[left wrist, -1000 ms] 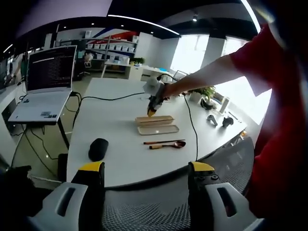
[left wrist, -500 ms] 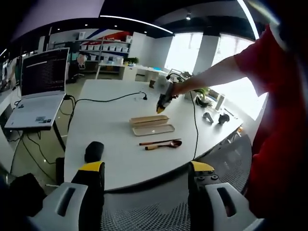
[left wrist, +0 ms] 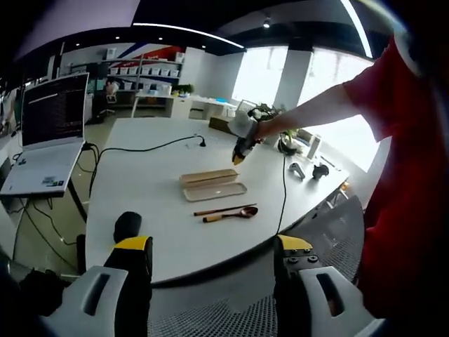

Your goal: Arrange the utensils inside the cutlery case until each visible utensil rests in its matching compartment.

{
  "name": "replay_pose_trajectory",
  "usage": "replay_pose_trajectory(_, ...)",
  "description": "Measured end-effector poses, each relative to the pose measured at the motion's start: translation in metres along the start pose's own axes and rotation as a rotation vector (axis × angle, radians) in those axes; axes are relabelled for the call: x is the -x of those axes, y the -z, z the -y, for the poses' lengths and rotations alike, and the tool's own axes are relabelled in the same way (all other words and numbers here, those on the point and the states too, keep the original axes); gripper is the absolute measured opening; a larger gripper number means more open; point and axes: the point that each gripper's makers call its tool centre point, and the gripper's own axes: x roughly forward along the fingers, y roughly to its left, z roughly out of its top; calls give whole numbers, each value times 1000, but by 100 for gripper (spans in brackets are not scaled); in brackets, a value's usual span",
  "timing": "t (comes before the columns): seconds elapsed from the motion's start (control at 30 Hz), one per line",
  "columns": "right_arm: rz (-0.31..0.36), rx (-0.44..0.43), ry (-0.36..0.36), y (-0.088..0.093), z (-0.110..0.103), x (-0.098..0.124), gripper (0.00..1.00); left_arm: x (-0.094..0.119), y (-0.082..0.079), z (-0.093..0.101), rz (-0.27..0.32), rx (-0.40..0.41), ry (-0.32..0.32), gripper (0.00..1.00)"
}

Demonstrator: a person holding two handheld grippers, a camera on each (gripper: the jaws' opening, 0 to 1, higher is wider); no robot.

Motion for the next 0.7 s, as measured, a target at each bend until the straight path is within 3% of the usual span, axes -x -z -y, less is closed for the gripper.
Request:
replay_pose_trajectory(0.1, -9, 22, 6, 11, -3, 0, 6, -1, -1, 2, -2, -6, 1, 72)
replay_pose_trajectory(0.27, 33, 68, -12, 15, -13, -5, 10, 2, -4, 6, 4, 4, -20, 72)
replay_pose_trajectory(0.43, -9, 141, -13, 29, -16, -17, 7, -1, 2, 11, -25, 1, -22, 72)
replay_pose_trajectory(0.7, -33, 128, -36, 42, -18, -33, 5, -5, 2, 14, -40, 9, -29, 72)
